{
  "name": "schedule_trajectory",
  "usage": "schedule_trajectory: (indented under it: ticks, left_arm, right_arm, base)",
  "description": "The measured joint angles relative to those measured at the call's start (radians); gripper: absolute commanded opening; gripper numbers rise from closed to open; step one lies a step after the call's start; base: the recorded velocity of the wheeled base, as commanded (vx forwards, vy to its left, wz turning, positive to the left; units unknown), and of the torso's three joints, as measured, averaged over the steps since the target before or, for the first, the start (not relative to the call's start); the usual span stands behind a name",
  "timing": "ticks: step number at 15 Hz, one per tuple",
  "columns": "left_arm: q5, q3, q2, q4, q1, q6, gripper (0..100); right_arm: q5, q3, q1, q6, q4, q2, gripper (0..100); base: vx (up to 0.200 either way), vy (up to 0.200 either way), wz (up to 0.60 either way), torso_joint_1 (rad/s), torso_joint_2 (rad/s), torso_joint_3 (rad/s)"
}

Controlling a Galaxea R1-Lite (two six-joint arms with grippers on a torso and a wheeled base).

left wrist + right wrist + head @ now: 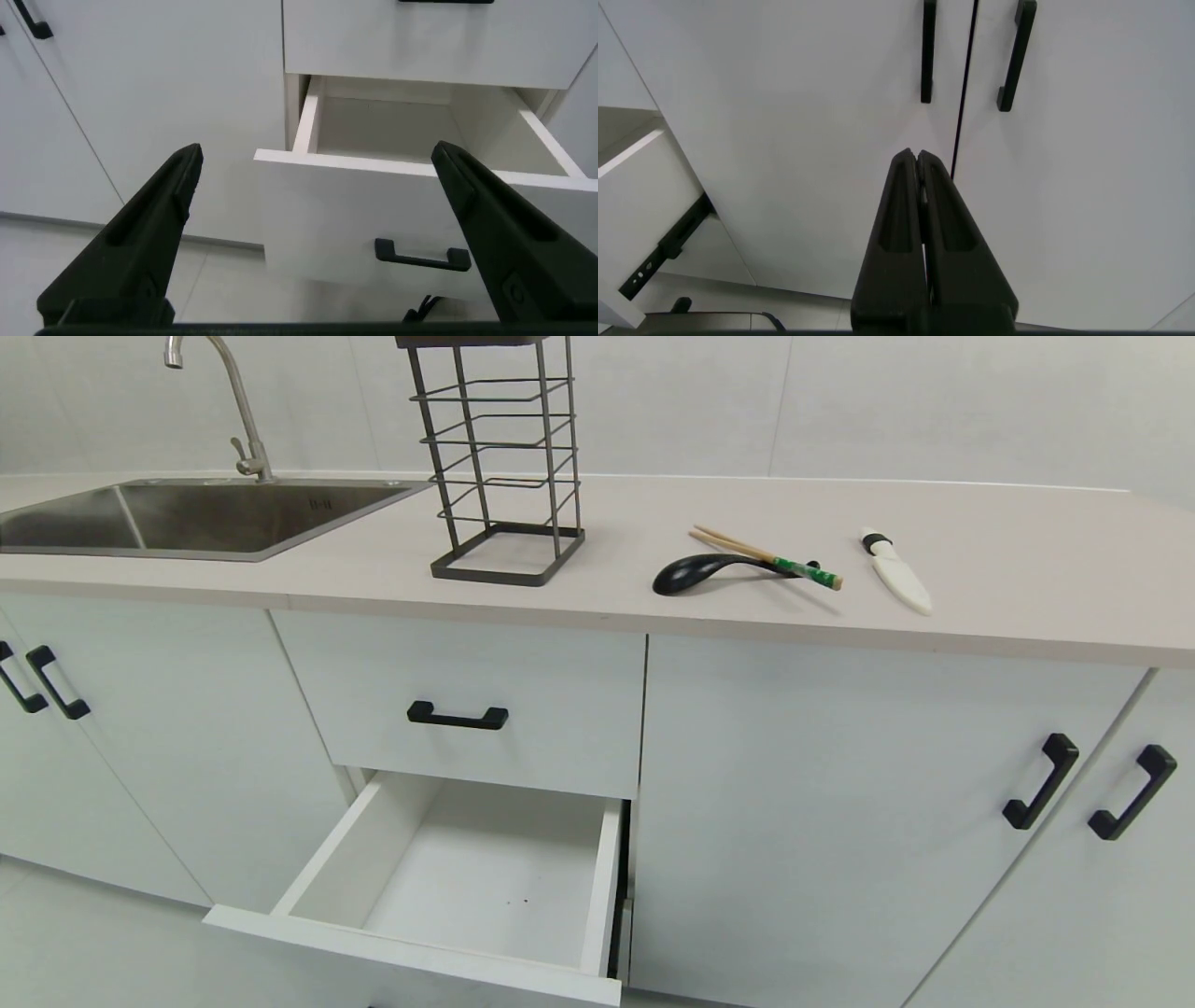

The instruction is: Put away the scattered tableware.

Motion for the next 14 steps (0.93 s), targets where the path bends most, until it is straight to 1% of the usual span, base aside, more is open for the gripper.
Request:
schedule_trajectory:
  ticks: [3,5,8,10,13,14]
  left_arm:
    - [0.000,0.000,-0.001,0.000,0.000,-0.003,100]
    - [0.000,0.000,-0.001,0.000,0.000,-0.002,100]
    - [0.000,0.000,-0.001,0.001,0.000,-0.003,100]
    - [0.000,0.000,-0.001,0.001,0.000,-0.004,100]
    - [0.000,0.000,-0.001,0.000,0.000,-0.003,100]
    - [0.000,0.000,-0.001,0.000,0.000,-0.004,100]
  right_arm:
    - [-0.001,0.000,0.000,-0.001,0.000,0.000,0]
    - [-0.001,0.000,0.000,-0.001,-0.001,0.001,0]
    - [-0.002,0.000,0.000,-0.002,0.000,0.001,0]
    - [-0.002,0.000,0.000,-0.002,0.000,0.001,0]
    - [-0.001,0.000,0.001,-0.002,0.000,0.002,0]
    - [-0.001,0.000,0.001,-0.002,0.000,0.002,0]
  base:
    - [0.000,0.000,0.00,0.025,-0.04,-0.009]
    - [0.000,0.000,0.00,0.176,-0.15,-0.029]
    - [0.000,0.000,0.00,0.246,-0.12,-0.173]
    - [0.000,0.000,0.00,0.241,-0.60,-0.273]
    - [0.000,0.000,0.00,0.183,-0.60,-0.181]
    - [0.200,0.000,0.00,0.242,-0.48,-0.212]
